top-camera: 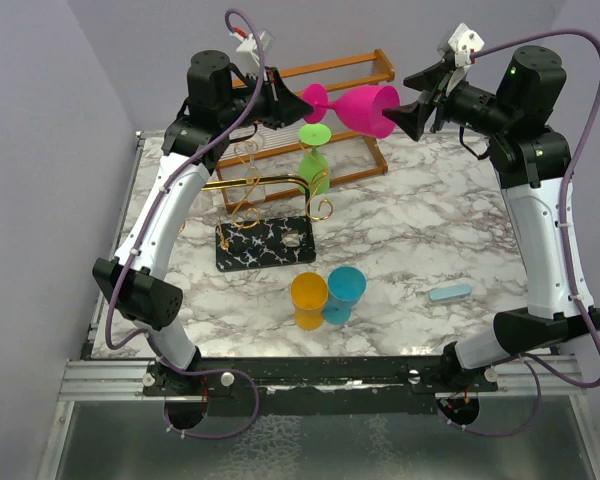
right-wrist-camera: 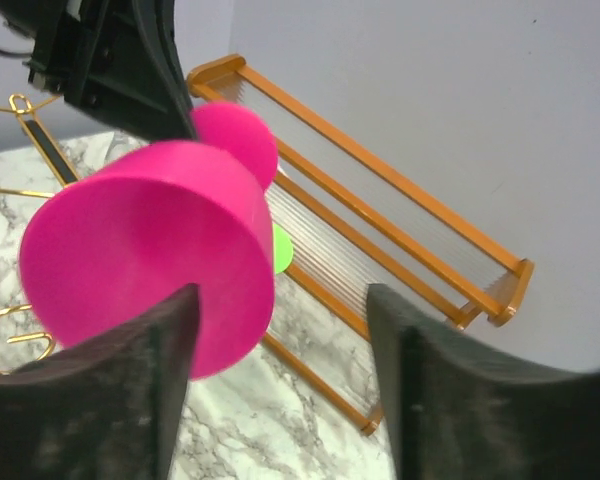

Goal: Place the wine glass upside down on the wine glass rack

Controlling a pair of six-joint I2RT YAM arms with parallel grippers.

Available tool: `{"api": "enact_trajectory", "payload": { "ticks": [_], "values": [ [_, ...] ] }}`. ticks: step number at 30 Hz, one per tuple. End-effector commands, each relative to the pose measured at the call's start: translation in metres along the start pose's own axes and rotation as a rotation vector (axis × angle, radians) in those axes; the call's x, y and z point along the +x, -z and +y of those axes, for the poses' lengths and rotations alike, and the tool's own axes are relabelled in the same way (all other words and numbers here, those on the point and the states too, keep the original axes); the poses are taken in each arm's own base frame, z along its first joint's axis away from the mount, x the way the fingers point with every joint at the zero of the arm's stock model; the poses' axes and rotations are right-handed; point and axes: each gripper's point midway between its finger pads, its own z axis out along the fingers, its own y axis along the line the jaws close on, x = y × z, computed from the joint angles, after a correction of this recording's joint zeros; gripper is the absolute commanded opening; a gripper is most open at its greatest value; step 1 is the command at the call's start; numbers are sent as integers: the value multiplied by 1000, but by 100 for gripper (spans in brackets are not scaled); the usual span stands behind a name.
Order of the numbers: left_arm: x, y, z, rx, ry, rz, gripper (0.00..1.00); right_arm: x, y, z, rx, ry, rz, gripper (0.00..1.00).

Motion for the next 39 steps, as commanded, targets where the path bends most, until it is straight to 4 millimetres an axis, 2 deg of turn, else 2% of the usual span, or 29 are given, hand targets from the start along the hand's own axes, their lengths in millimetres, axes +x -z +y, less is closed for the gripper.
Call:
{"api": "enact_trajectory", "payload": {
  "ticks": [1, 4, 6, 11, 14, 20, 25, 28, 34, 39],
  "values": [
    [-52, 42, -3, -137, -221, -134, 0, -13, 19, 17, -33, 92, 4, 75],
    [-67, 60, 6, -229, -339, -160, 0, -15, 27, 18, -18, 128, 18, 90],
    [-77, 71, 9, -292, -425, -171, 0, -17, 32, 17, -3, 149, 27, 97],
    [-99, 100, 13, -432, -616, -183, 0, -14, 42, 18, 17, 202, 63, 99],
    [-107, 115, 12, -489, -714, -170, 0, -2, 43, 17, 19, 221, 99, 99],
    [-112, 142, -2, -524, -894, -108, 0, 53, 36, 33, -103, 261, 195, 100],
    [-99, 162, -20, -473, -1048, 3, 0, 99, 31, 49, -178, 213, 247, 99],
    [-90, 176, -33, -435, -1130, 58, 0, 116, 31, 54, -181, 181, 264, 99],
    [-66, 199, -46, -384, -1223, 170, 0, 137, 35, 58, -152, 139, 297, 99],
    [-41, 219, -46, -352, -1302, 290, 0, 138, 40, 61, -143, 132, 305, 99]
  ]
}}
